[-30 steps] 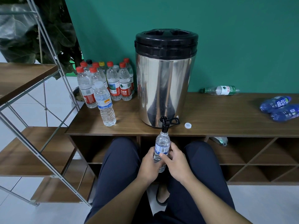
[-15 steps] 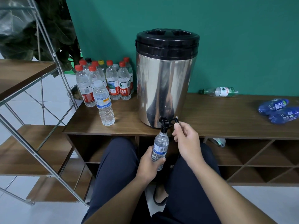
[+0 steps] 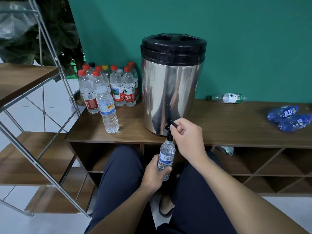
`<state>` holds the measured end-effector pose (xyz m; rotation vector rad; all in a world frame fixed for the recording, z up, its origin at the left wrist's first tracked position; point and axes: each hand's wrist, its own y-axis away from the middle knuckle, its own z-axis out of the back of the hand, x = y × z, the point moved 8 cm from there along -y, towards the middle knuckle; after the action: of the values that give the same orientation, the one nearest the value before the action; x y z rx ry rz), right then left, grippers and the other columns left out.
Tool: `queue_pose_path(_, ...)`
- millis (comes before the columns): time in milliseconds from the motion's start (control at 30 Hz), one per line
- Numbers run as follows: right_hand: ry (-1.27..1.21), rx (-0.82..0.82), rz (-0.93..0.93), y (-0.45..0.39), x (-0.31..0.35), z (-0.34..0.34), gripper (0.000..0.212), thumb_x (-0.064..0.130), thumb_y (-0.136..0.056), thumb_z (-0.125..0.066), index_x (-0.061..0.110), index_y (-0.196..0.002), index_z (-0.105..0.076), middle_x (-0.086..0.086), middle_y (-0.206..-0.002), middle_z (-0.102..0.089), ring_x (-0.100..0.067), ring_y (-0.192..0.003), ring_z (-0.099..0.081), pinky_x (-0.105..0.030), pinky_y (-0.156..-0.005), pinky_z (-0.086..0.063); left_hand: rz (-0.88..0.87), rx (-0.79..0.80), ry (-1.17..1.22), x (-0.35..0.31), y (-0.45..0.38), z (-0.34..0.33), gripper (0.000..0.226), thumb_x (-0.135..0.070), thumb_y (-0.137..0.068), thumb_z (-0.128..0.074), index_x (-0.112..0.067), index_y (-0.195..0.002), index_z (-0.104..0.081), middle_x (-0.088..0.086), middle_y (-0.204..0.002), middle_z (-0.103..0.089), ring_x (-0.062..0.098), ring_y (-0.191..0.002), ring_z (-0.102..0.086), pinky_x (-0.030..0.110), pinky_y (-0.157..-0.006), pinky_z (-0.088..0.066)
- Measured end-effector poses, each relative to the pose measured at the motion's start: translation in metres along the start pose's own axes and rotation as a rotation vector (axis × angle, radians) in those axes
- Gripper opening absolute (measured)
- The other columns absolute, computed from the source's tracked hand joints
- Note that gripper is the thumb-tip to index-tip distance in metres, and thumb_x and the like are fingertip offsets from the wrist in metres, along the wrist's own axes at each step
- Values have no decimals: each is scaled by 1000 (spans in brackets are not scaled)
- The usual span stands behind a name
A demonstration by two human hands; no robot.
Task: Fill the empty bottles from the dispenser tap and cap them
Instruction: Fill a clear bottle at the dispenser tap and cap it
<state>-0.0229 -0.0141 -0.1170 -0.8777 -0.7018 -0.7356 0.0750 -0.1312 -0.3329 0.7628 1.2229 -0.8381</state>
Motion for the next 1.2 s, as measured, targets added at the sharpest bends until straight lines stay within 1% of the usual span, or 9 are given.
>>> queue_pose_path(100,-67,-1,-3,7,-6,1,12,29,-105,-77,26,-94,-75,0,-72,-70,-24,-69,-69,-48,-72,-61,-10,1,5,-2,1,0,45,-18,-95,-87,-32,-132,-67,-12,-113,-80,6,-105,-77,30,-97,-61)
queue_pose_path(233,-163,-37,-80,13,-27,19,7,34,-104,-79,27,-101,-80,5,-86,-79,-16,-83,-76,-42,-78,-63,-5,4,10,-1,1,1,43,-19,-94,-87,-33,-130,-67,-11,-113,-80,8,-105,-77,31,-97,-62)
queue_pose_path(367,204,-72,-90,-3,-76,35,26,37,-101,-82,20,-121,-81,9,-99,-71,-12,-84,-69,-40,-88,-60,6,12,-13,2,0,1,41,-19,-94,-87,-34,-126,-67,-12,-112,-80,7,-105,-77,31,-96,-61)
queue_pose_path(467,437,100,-167,-17,-110,34,54,43,-104,-77,17,-151,-67,1,-131,-58,-21,-101,-66,-42,-100,-58,32,15,-36,5,1,3,41,-20,-94,-87,-36,-125,-67,-13,-110,-80,6,-102,-77,32,-94,-62)
queue_pose_path(567,536,229,-210,-26,-126,30,58,44,-108,-71,18,-158,-59,-6,-147,-50,-29,-118,-65,-40,-104,-54,46,18,-47,7,0,5,40,-21,-93,-87,-37,-124,-67,-13,-110,-80,6,-102,-77,36,-97,-63)
queue_pose_path(667,586,282,-217,-31,-132,21,52,43,-108,-72,17,-152,-65,-10,-148,-53,-34,-122,-66,-42,-103,-54,58,20,-48,8,0,5,41,-21,-93,-88,-37,-124,-66,-13,-110,-80,6,-102,-77,36,-97,-63)
queue_pose_path(900,560,304,-160,-28,-127,15,17,30,-107,-74,15,-102,-78,-5,-113,-59,-24,-89,-63,-38,-78,-50,74,46,-83,9,4,4,41,-22,-93,-88,-37,-125,-66,-14,-111,-79,4,-101,-76,33,-95,-63)
queue_pose_path(1033,397,335,-67,-11,-101,12,17,35,-105,-76,20,-98,-77,4,-101,-61,-12,-86,-62,-30,-84,-51,58,83,-103,4,10,-1,40,-22,-92,-88,-37,-122,-67,-14,-111,-79,4,-103,-76,33,-95,-62)
queue_pose_path(1200,192,446,42,23,-49,8,11,33,-104,-78,26,-96,-80,7,-101,-67,-15,-87,-66,-27,-84,-54,-5,105,-74,-12,23,-3,41,-17,-91,-88,-32,-124,-69,-9,-112,-79,9,-104,-76,22,-91,-57)
